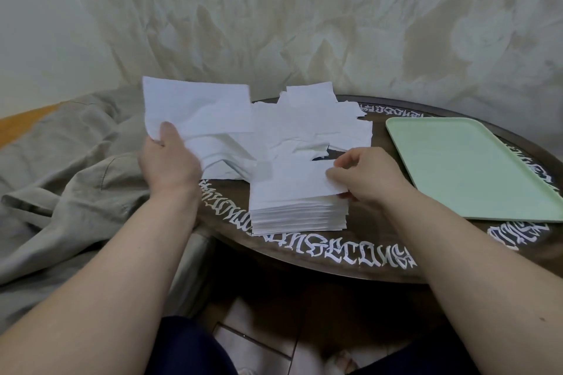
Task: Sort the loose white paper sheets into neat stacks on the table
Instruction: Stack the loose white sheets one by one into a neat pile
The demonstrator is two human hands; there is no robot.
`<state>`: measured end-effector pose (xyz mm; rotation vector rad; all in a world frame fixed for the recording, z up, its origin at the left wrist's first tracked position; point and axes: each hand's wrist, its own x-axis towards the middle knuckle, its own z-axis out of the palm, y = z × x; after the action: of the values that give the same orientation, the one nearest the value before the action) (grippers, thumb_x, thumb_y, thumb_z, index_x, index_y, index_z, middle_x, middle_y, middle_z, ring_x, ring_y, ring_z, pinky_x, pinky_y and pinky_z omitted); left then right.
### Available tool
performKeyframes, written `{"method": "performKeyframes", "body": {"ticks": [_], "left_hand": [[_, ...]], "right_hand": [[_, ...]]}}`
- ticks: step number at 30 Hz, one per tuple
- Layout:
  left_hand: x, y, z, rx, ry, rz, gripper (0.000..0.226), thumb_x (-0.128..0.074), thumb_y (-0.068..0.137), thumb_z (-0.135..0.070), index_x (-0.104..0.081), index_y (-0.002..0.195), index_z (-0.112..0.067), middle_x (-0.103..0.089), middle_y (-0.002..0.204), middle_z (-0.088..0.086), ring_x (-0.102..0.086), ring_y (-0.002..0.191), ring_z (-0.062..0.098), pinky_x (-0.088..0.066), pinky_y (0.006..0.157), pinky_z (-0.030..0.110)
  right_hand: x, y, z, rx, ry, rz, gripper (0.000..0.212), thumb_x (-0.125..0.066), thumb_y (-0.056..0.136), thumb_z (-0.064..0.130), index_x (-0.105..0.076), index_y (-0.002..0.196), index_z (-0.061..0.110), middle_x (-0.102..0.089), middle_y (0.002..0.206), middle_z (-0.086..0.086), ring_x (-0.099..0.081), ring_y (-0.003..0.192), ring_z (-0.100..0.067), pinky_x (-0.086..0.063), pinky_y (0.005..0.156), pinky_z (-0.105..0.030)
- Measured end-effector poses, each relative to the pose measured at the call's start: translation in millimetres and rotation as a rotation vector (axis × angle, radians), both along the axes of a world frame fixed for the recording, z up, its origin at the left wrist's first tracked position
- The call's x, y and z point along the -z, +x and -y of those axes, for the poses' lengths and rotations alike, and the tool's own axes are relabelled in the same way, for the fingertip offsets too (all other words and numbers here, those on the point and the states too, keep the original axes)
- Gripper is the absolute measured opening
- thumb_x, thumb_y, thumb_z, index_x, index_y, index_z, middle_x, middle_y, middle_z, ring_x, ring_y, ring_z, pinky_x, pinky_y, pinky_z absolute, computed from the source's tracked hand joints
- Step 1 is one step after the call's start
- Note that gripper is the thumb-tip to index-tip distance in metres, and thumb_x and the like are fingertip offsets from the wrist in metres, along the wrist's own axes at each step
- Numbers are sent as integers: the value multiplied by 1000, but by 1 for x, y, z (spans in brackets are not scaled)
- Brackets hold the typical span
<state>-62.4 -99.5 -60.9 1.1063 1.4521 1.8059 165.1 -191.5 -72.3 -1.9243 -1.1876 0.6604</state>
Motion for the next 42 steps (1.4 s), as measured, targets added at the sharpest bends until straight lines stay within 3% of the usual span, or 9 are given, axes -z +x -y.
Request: {"method": "performKeyframes", "body": {"ticks": [3,7,10,18,24,30,32,37,42], "left_hand": [[0,14,6,196,-34,-58,27,-44,99,-29,-63,96,-10,-64,94,2,-57,86,14,-46,69,13],[1,30,10,441,-81,52,38,-51,81,-45,-67,92,-12,-72,101,6,-67,100,29,-51,92,51],[3,39,17,525,-89,-65,37,-49,80,-49,-67,86,-17,-73,97,4,-67,99,29,-50,92,53],[8,28,18,793,-204,-64,41,-78,64,-28,-67,103,-17,-73,102,8,-69,94,30,-54,84,53],[-2,11,7,259,-41,-85,17,-65,84,-15,-64,102,-17,-67,89,-8,-65,84,11,-54,77,23],[-23,24,18,540,-72,328,11,-57,94,-10,-61,89,-19,-69,71,-9,-63,57,3,-46,48,15],[-26,32,23,704,-136,392,11,-55,95,-11,-60,90,-18,-68,66,-9,-61,52,2,-42,44,13],[-11,47,29,854,-215,281,11,-54,95,-11,-64,99,-16,-71,78,-5,-62,59,5,-44,47,14],[4,39,20,736,-257,17,16,-66,82,-22,-68,98,-19,-74,97,2,-71,86,20,-57,80,40]], "right_hand": [[-10,2,-2,80,104,279,32,-56,88,40,-63,69,16,-61,69,2,-55,72,-23,-44,67,-33],[-20,-5,2,13,214,-214,46,-49,92,49,-73,78,13,-68,70,-1,-54,62,-10,-41,63,-28],[-19,-14,4,-117,199,-547,33,-62,86,44,-67,73,14,-67,67,-2,-53,57,-13,-38,57,-26],[-13,-7,0,13,211,-715,7,-59,90,4,-63,85,3,-63,70,-8,-53,48,-10,-42,45,-21],[-1,10,9,-110,-66,-332,10,-63,87,8,-67,78,5,-63,61,-2,-44,42,-7,-34,42,-17],[-9,6,-3,54,4,332,38,-57,85,52,-63,102,19,-63,100,5,-58,94,-18,-43,76,-32],[-15,0,-5,90,162,162,41,-48,91,52,-64,101,15,-65,99,3,-57,93,-18,-42,79,-33],[-20,-10,1,-125,100,-854,40,-51,92,49,-59,111,15,-71,102,-12,-66,80,-25,-53,76,-37],[-19,0,6,-96,151,-957,31,-65,86,15,-58,117,15,-66,92,-7,-59,63,-14,-50,54,-23]]}}
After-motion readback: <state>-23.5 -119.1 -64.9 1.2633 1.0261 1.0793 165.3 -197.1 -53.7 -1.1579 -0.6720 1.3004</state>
